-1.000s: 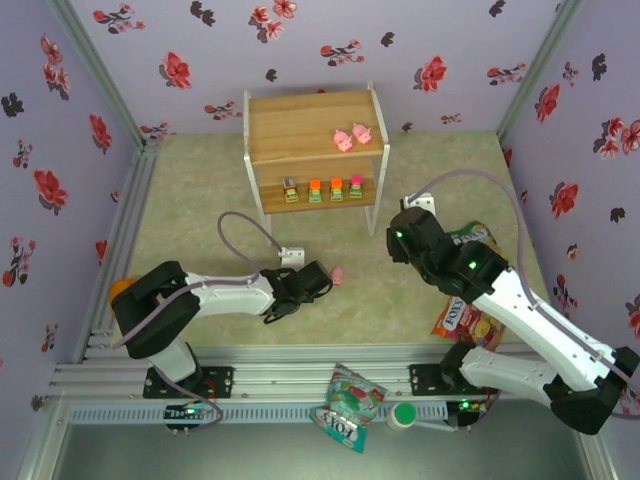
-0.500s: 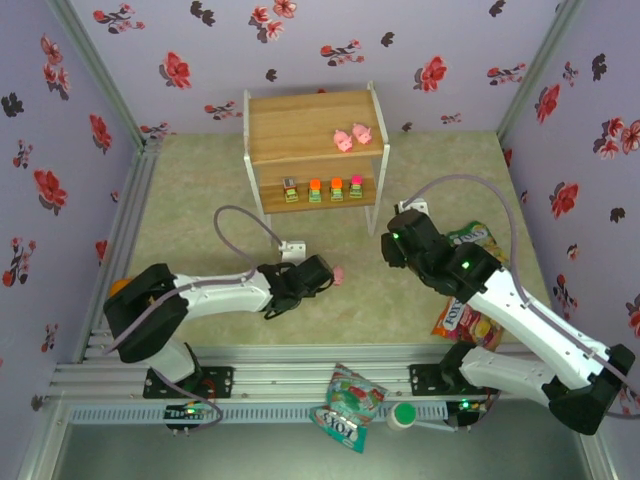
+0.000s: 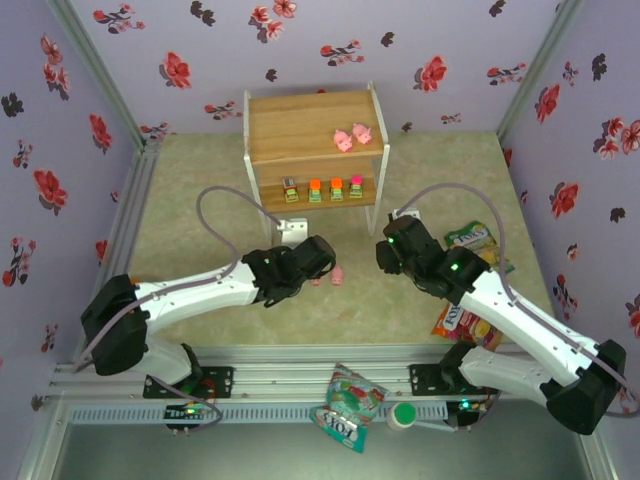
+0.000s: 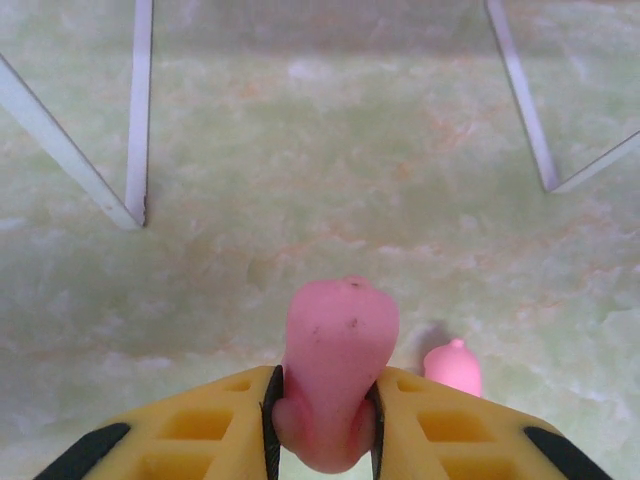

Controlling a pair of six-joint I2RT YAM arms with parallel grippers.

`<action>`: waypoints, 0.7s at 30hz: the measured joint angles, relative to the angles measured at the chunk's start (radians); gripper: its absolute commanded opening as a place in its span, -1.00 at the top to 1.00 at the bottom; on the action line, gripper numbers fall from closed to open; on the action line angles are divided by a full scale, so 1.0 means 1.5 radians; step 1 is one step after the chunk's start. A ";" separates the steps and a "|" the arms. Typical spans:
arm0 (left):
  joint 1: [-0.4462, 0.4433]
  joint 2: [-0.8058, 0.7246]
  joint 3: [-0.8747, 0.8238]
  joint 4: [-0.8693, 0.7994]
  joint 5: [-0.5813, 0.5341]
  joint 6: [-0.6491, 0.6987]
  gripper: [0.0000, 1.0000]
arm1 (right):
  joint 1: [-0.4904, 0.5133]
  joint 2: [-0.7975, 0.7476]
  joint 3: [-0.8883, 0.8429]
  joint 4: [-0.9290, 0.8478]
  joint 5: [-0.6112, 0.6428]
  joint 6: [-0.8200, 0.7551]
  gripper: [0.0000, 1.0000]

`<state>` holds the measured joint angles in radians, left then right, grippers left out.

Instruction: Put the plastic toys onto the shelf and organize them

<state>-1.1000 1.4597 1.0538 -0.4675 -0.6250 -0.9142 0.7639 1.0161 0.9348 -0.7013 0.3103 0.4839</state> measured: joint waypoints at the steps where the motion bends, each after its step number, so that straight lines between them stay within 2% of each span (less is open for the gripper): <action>1: -0.002 -0.001 0.012 -0.009 -0.005 0.003 0.39 | -0.001 0.001 -0.005 0.004 -0.003 0.000 0.18; 14: -0.019 0.002 0.184 -0.092 -0.058 0.038 0.38 | -0.038 0.054 -0.064 0.102 -0.056 -0.003 0.18; 21: -0.019 0.040 0.295 -0.127 -0.080 0.064 0.37 | -0.057 0.082 -0.100 0.158 -0.088 -0.006 0.19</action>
<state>-1.1290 1.5192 1.4967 -0.6586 -0.7444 -0.8181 0.6788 1.1397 0.7841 -0.4641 0.1780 0.4755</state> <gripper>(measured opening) 0.317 0.408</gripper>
